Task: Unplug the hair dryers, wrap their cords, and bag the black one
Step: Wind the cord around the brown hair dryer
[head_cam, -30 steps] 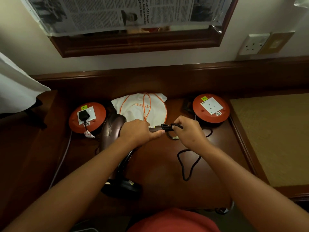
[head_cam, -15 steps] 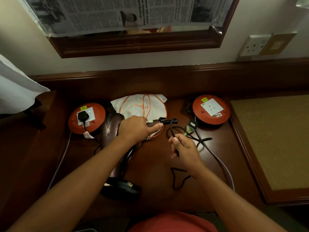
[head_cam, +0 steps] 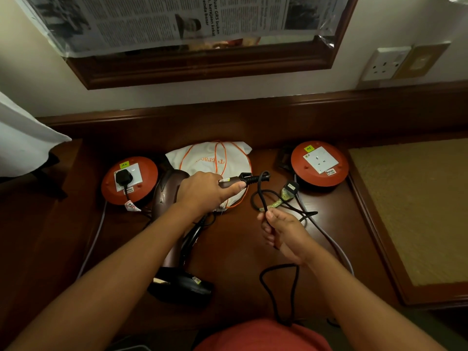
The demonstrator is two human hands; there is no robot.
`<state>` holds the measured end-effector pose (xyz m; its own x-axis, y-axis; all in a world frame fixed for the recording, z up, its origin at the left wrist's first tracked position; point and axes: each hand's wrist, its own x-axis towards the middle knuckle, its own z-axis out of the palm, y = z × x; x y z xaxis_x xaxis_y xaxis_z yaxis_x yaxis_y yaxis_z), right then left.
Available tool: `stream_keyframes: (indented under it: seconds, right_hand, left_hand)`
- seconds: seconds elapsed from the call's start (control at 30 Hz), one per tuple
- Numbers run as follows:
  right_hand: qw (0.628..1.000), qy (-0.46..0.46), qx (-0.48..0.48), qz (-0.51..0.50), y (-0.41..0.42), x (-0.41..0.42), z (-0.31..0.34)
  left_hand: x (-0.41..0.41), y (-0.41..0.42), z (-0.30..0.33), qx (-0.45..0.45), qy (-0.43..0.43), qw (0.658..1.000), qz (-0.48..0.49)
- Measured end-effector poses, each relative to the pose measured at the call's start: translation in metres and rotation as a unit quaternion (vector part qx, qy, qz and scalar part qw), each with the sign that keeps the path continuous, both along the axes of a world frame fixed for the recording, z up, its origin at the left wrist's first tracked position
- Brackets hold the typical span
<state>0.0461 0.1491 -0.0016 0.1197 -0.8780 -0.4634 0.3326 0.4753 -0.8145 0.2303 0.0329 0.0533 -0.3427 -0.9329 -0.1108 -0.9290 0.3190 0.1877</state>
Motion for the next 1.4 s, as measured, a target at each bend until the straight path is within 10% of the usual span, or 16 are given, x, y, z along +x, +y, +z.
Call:
stream_keyframes:
  seconds: [0.8,1.07,1.4]
  right_hand:
    - [0.997,0.051,-0.007,0.052,-0.039,-0.050,-0.002]
    - [0.947,0.293,-0.023,0.129,-0.063,-0.055,0.020]
    - [0.931,0.333,-0.087,0.121,-0.087,-0.066,0.044]
  left_hand:
    - [0.001,0.001,0.022,-0.024,-0.014,0.996,-0.079]
    - [0.004,0.003,0.024,-0.032,-0.037,0.992,-0.115]
    - [0.009,0.007,0.019,-0.052,-0.085,0.985,-0.140]
